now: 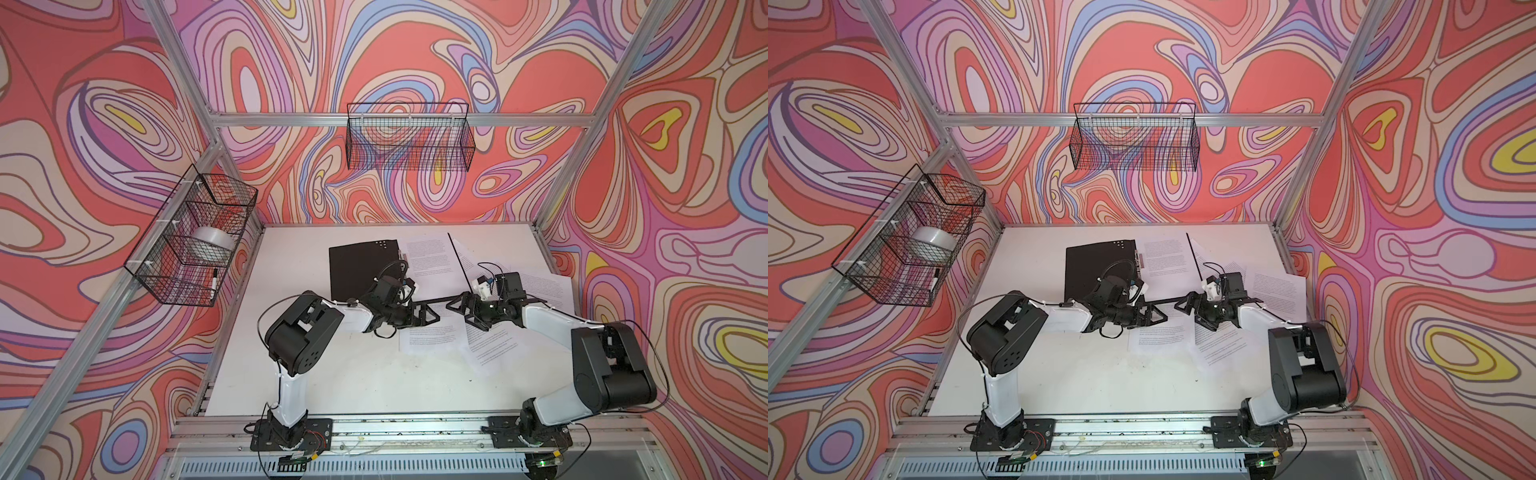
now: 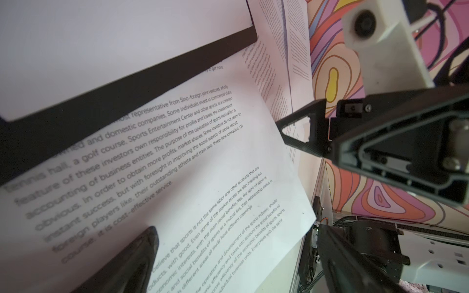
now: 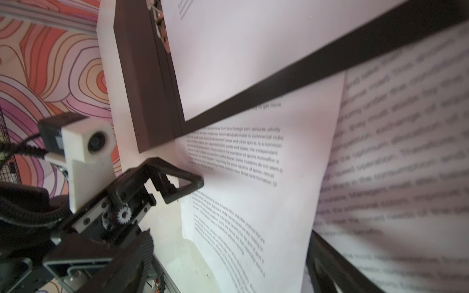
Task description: Put the files into the folder
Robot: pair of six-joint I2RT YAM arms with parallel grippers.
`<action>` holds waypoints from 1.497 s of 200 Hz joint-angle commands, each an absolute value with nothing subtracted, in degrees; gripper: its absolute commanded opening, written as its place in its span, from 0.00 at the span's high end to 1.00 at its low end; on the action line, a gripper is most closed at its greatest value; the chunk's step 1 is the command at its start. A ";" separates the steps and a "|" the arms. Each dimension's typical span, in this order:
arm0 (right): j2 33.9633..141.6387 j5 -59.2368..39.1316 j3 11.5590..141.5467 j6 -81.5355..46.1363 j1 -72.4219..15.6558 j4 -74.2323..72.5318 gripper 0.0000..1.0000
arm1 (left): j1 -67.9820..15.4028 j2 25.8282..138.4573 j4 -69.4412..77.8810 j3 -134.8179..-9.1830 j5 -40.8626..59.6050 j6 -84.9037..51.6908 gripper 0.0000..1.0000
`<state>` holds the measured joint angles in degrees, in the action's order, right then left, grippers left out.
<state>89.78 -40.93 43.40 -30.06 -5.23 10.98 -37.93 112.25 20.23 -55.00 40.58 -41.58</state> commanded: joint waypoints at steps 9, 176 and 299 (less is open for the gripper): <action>94.12 -44.77 45.40 -29.74 -5.16 7.80 0.11 | -39.11 119.55 1.68 -49.62 35.49 -42.45 0.01; 93.55 -41.14 38.13 -34.28 -5.11 9.07 1.00 | -39.02 109.27 -2.48 -52.99 37.98 -41.36 0.00; 76.68 -43.62 29.50 -44.57 -5.88 7.82 1.00 | -34.42 80.42 -27.13 -64.00 30.54 -37.03 0.00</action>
<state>78.81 -42.06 31.03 -41.17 -5.39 8.54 -35.46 83.74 -16.93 -61.76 34.65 -39.99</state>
